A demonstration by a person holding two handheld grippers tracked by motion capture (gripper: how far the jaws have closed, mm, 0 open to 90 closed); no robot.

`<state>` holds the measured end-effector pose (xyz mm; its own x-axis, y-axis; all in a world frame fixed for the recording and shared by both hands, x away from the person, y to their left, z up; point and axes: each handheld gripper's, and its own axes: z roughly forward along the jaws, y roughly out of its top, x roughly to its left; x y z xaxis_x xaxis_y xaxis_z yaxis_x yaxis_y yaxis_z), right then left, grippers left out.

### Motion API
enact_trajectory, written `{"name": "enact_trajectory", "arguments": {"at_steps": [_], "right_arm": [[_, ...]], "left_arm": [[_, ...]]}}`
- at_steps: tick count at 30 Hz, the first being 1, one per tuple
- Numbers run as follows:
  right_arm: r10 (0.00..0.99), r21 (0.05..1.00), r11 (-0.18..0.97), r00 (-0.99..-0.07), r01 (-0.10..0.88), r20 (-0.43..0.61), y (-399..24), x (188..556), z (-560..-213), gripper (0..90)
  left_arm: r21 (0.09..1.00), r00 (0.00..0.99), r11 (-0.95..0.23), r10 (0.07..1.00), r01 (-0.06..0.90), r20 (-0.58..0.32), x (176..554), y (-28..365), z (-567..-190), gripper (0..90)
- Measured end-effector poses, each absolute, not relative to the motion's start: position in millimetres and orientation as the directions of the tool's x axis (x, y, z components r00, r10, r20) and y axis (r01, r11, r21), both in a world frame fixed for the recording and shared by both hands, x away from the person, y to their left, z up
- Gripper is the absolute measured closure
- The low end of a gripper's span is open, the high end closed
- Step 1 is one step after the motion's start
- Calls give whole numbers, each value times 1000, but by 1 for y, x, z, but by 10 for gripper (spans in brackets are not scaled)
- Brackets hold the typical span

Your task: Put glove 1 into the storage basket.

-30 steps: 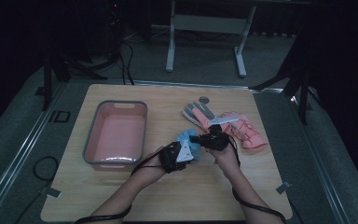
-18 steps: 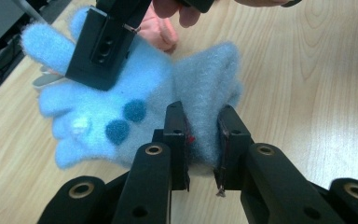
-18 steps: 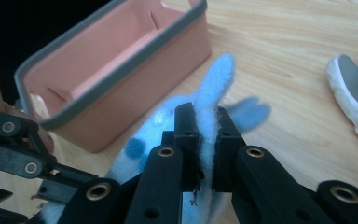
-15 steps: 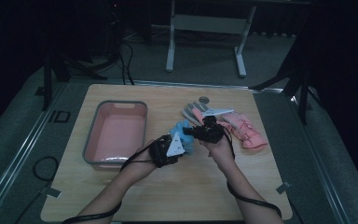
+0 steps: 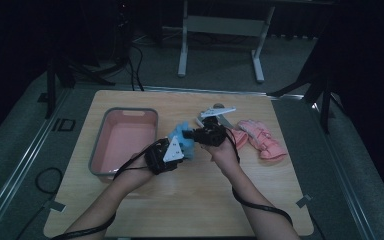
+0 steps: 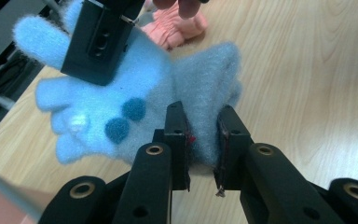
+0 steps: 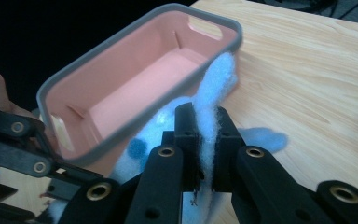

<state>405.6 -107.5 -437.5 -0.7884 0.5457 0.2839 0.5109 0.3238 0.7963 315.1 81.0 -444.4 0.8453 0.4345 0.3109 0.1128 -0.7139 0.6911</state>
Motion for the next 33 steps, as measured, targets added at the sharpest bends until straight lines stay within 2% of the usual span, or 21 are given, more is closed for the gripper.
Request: {"name": "enact_trajectory", "arguments": {"at_steps": [18, 33], "right_arm": [[468, 812, 342, -835, 472, 289, -32, 414, -420, 844], [410, 787, 393, -857, 476, 313, 41, 417, -437, 843]], "left_arm": [[681, 786, -714, 513, 166, 346, 307, 147, -430, 783], [665, 749, -692, 591, 280, 300, 299, 208, -444, 783]]}}
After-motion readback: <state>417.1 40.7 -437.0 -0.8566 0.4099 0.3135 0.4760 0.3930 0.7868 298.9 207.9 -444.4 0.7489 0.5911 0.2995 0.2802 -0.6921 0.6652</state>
